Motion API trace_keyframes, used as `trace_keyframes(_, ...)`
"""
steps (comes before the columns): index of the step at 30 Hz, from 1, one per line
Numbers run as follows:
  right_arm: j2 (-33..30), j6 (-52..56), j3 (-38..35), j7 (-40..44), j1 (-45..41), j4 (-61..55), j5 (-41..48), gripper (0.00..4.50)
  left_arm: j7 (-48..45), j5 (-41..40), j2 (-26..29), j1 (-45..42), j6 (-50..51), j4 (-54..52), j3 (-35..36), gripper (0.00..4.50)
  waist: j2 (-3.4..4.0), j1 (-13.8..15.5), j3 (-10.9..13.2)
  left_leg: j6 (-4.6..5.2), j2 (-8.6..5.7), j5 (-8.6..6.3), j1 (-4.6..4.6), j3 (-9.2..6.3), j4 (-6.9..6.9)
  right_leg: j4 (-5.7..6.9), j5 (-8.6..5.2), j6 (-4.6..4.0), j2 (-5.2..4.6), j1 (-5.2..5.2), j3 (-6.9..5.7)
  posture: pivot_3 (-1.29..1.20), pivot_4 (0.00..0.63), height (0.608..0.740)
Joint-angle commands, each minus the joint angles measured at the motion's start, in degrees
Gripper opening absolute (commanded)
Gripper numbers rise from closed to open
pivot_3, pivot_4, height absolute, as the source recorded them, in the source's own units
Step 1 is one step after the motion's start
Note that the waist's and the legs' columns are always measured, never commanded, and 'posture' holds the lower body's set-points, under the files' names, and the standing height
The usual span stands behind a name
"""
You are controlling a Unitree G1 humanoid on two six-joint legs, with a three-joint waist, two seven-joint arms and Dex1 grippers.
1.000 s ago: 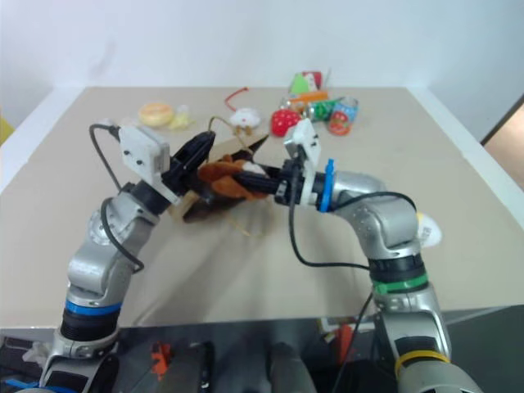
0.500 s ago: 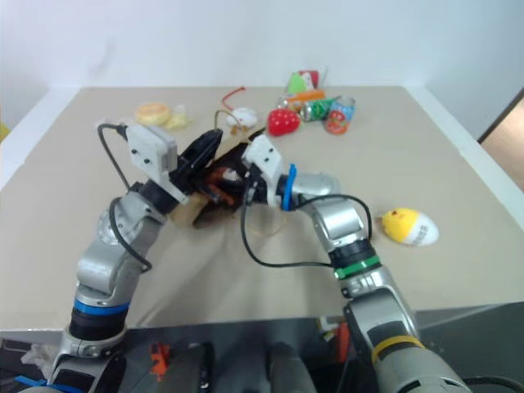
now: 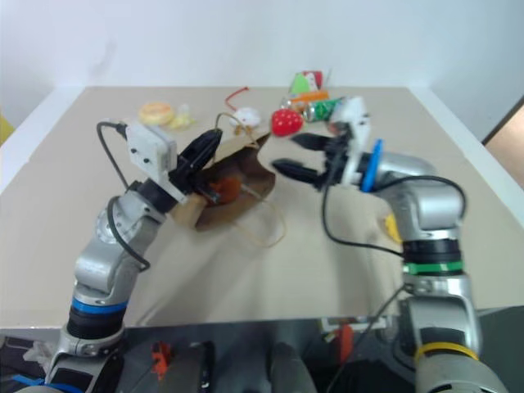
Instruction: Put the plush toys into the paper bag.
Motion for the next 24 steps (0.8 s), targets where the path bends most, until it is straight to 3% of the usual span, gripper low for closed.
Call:
trace_keyframes(1, -7.4, -6.6, -6.1, -4.2, 4.4, 6.7, -5.4, 4.42, -0.6, -0.1, 0.5, -0.5, -0.8, -1.4, 0.4, 0.00, 0.00, 0.4, 0.0, 0.00, -0.03, 0.00, 0.00, -0.01, 0.00, 0.00, -0.02, 0.00, -0.02, 0.03, 0.00, 0.00, 0.150, 0.740)
trace_keyframes(7, -16.0, -8.4, -12.2, -2.6, 15.9, 10.5, -6.0, 4.42, -0.7, 0.0, -0.2, -0.3, -0.8, -1.4, 0.0, 0.00, 0.04, -0.2, 0.0, 0.08, -0.07, -0.05, 0.05, 0.17, -0.02, 0.00, -0.06, 0.13, -0.05, -0.02, 0.21, 0.00, 0.150, 0.740)
trace_keyframes(17, -12.8, -7.7, -11.1, -4.6, 24.3, 12.3, -7.5, 4.42, -1.2, 0.3, -0.8, -0.8, -1.2, -0.2, -0.8, 0.00, 0.04, -0.4, 0.0, 0.08, -0.12, 0.00, 0.27, 0.23, 0.18, 0.01, 0.06, 0.29, 0.01, 0.10, 0.46, 0.00, 0.150, 0.740)
trace_keyframes(20, -12.5, -8.8, -10.4, -6.8, 23.4, 15.8, -9.4, 3.69, -1.3, 0.5, -0.8, -1.6, -1.5, 0.6, -0.9, 0.00, 0.04, -0.4, 0.0, 0.08, -0.15, 0.01, 0.27, 0.25, 0.31, 0.00, 0.09, 0.34, 0.01, 0.11, 0.54, 0.00, 0.150, 0.740)
trace_keyframes(24, -13.1, -10.9, -9.4, -5.6, 24.1, 17.4, -10.7, 1.89, -1.4, 0.5, -0.8, -2.1, -1.8, 1.2, -0.9, 0.00, 0.03, -0.4, 0.0, 0.11, -0.18, 0.03, 0.25, 0.25, 0.35, 0.00, 0.11, 0.37, 0.01, 0.15, 0.56, 0.00, 0.150, 0.740)
